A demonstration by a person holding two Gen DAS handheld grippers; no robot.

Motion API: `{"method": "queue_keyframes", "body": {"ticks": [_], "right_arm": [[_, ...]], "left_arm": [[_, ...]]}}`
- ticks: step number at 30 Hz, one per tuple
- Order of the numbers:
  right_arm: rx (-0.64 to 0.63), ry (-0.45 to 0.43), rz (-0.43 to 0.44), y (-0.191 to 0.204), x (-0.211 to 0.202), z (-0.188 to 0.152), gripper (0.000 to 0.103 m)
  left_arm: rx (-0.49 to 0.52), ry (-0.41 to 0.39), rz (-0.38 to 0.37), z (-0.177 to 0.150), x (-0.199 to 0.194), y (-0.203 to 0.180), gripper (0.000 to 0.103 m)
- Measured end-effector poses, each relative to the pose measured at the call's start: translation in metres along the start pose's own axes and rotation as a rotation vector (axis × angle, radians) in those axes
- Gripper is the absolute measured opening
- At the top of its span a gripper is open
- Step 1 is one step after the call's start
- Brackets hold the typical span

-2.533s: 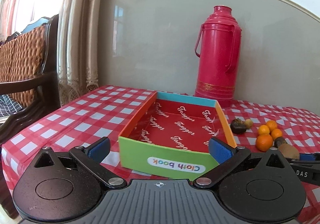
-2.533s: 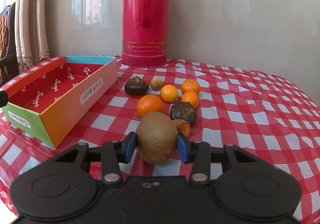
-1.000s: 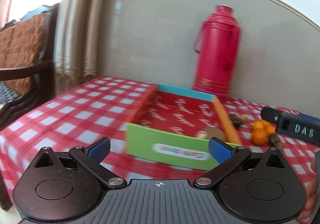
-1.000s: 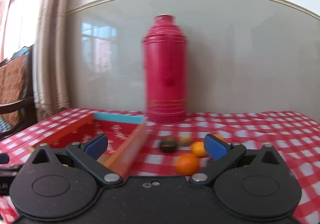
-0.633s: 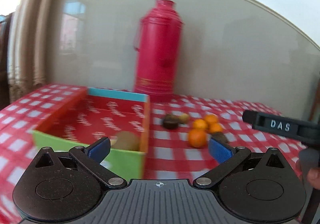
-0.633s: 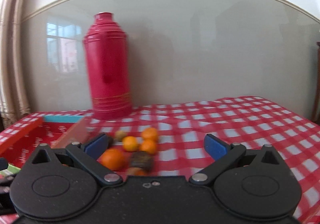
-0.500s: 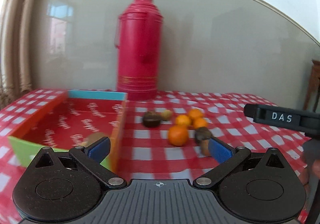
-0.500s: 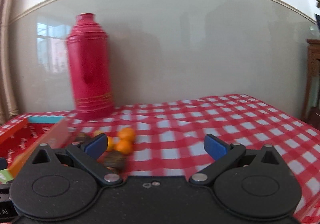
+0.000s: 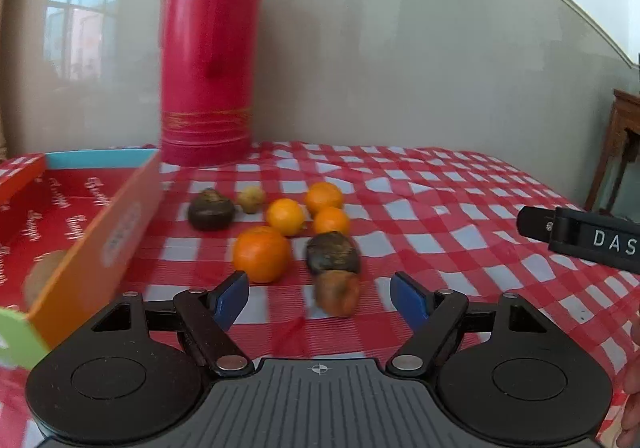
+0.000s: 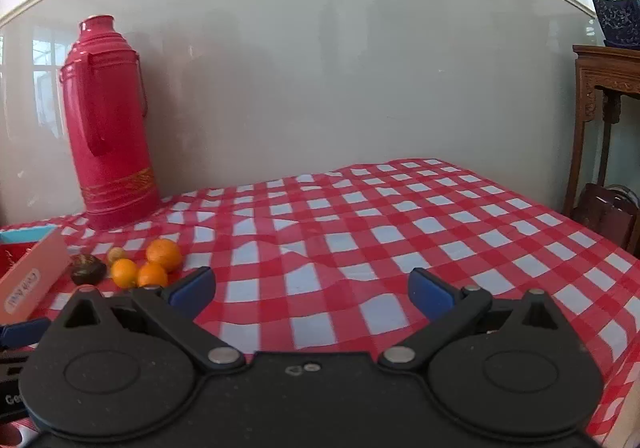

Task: Organize fruits
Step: 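Reach the left gripper to the brown-spotted orange and grasp it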

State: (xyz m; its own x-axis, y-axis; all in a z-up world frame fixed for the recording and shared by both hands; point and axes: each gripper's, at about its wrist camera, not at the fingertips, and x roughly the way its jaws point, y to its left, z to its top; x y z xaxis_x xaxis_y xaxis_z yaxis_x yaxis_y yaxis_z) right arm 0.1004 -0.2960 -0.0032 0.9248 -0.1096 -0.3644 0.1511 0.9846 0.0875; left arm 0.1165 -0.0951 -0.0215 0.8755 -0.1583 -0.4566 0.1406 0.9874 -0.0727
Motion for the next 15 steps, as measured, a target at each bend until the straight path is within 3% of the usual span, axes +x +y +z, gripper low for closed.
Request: {"method": "queue_keyframes", "body": {"ticks": [3,10,15], "right_arm": [[0.006,0.011,-0.014,-0.008,0.004,0.0,0.097],[0.01,0.017,-0.038,-0.026,0.008,0.0,0.097],[0.034,0.017,-0.043,-0.034,0.008,0.001,0.097]], "left_arm": [[0.013,0.022,-0.004,0.002,0.01,-0.01,0.073],[0.021,0.1,0.018,0.001,0.032,-0.021,0.031],[0.003,0.076,0.021,0.002,0.027,-0.018,0.031]]}}
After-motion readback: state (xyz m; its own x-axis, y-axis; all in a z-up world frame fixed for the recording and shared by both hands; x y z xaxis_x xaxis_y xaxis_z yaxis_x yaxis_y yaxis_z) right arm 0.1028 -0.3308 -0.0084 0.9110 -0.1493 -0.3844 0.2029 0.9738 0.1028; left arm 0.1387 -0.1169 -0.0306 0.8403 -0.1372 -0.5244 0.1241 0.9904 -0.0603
